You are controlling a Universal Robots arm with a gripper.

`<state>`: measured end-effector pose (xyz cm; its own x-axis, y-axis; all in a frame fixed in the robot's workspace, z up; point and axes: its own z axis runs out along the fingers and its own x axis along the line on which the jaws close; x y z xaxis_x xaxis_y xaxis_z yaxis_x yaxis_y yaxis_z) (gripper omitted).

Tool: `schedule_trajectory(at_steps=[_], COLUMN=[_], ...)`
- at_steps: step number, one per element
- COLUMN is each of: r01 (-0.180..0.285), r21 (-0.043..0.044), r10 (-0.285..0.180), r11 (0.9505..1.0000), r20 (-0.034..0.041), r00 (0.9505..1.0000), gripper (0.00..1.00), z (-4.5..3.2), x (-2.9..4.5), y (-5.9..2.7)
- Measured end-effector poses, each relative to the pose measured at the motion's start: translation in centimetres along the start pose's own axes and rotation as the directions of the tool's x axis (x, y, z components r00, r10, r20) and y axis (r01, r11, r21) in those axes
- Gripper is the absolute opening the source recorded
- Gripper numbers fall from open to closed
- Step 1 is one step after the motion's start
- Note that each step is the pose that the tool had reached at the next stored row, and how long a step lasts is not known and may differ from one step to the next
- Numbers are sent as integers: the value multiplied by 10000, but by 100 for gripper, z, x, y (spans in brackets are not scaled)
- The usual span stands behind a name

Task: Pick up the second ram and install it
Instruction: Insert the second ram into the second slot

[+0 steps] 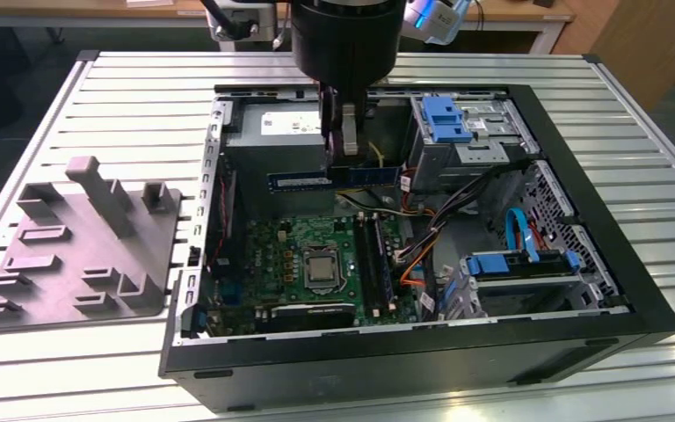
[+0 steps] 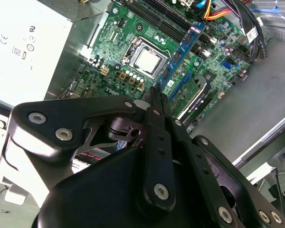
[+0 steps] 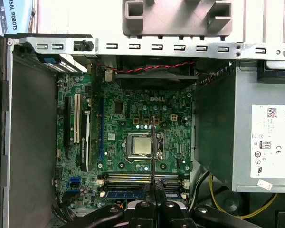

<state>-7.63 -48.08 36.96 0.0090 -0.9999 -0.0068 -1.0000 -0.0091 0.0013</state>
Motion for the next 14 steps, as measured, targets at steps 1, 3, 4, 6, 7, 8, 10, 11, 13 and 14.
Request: schedule_trajectory(at_steps=[1, 3, 4, 6, 7, 8, 10, 11, 13, 14], r01=[1, 1, 1, 0, 1, 1, -24, -82, -261, -361], r21=[0, 0, 0, 0, 0, 0, 0, 0, 1, 2], r10=[-1, -1, -1, 0, -1, -1, 24, 82, 261, 361], r11=[10000, 10000, 10000, 10000, 10000, 10000, 10000, 10000, 9997, 9993], r20=[0, 1, 1, 1, 0, 1, 1, 0, 1, 1], r00=[10000, 10000, 10000, 10000, 10000, 10000, 10000, 10000, 9997, 9993], gripper=[11, 11, 11, 11, 11, 11, 11, 11, 11, 11], z=[0, 0, 0, 0, 0, 0, 0, 0, 2, 3], x=[0, 0, 0, 0, 0, 0, 0, 0, 0, 0], y=[0, 0, 0, 0, 0, 0, 0, 0, 0, 0])
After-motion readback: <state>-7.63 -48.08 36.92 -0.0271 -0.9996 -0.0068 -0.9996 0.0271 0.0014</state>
